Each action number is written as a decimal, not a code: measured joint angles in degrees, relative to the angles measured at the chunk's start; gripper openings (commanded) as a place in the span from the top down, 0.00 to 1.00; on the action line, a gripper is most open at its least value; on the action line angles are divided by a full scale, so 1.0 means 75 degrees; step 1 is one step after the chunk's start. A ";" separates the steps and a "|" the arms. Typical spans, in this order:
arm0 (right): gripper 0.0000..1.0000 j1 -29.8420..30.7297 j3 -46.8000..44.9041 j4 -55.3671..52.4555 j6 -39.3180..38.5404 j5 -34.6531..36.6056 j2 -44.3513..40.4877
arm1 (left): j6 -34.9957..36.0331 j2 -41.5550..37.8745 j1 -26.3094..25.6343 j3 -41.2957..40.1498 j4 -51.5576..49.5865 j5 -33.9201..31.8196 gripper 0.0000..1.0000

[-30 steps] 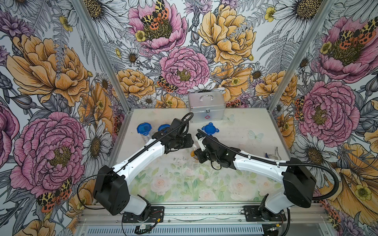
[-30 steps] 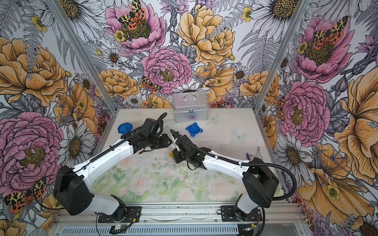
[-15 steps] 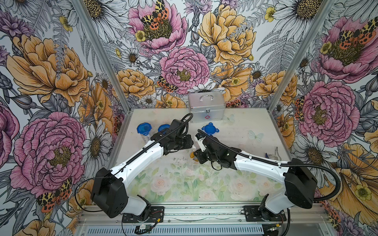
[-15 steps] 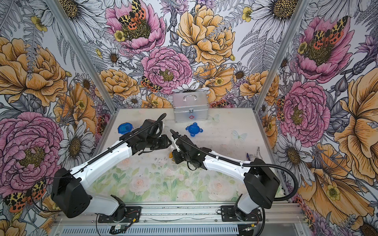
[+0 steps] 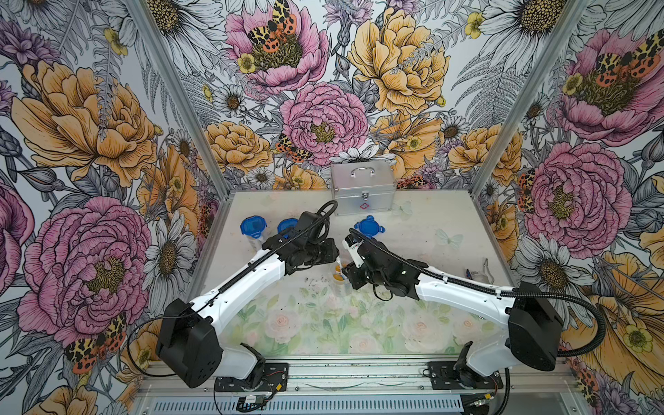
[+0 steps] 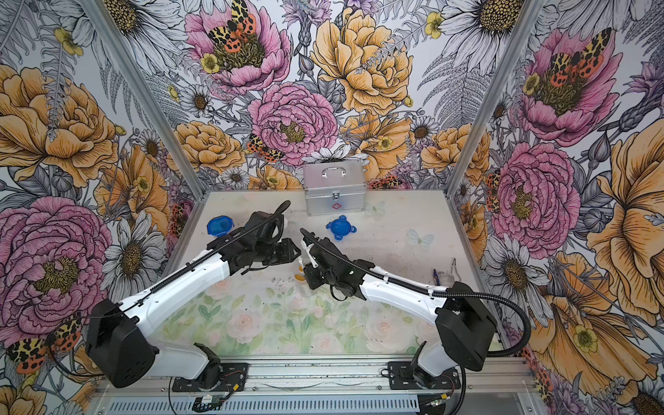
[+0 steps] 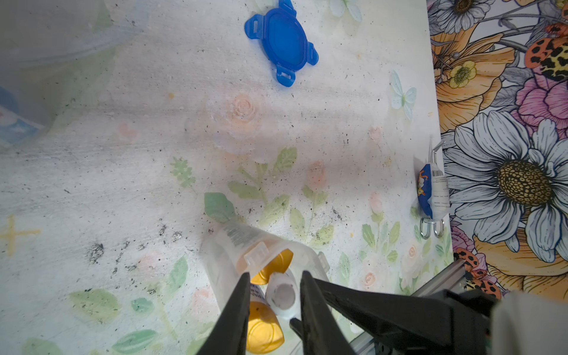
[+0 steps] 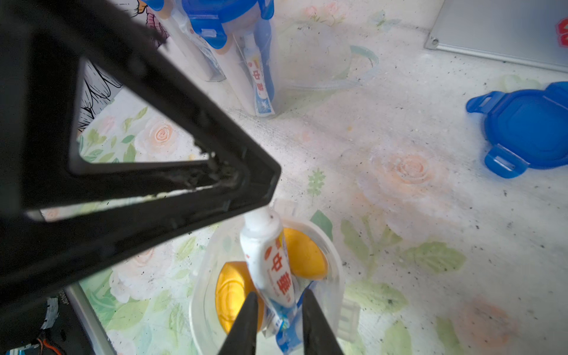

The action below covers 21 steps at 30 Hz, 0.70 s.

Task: Pack away toiletry kits
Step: Adjust the toiletry item in the container.

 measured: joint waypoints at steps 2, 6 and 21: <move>0.75 0.0000 0.0041 -0.0050 0.0003 0.0050 0.0009 | -0.0015 0.0000 0.0000 -0.0003 0.0003 0.0047 0.72; 0.76 -0.0044 0.0055 -0.0085 0.0006 0.0105 0.0009 | -0.0020 0.0000 0.0000 -0.0006 0.0003 0.0119 0.73; 0.58 -0.0283 0.0172 -0.0408 0.0189 0.0207 -0.0128 | -0.0149 -0.0629 -0.0099 -0.0160 -0.0125 0.0233 0.90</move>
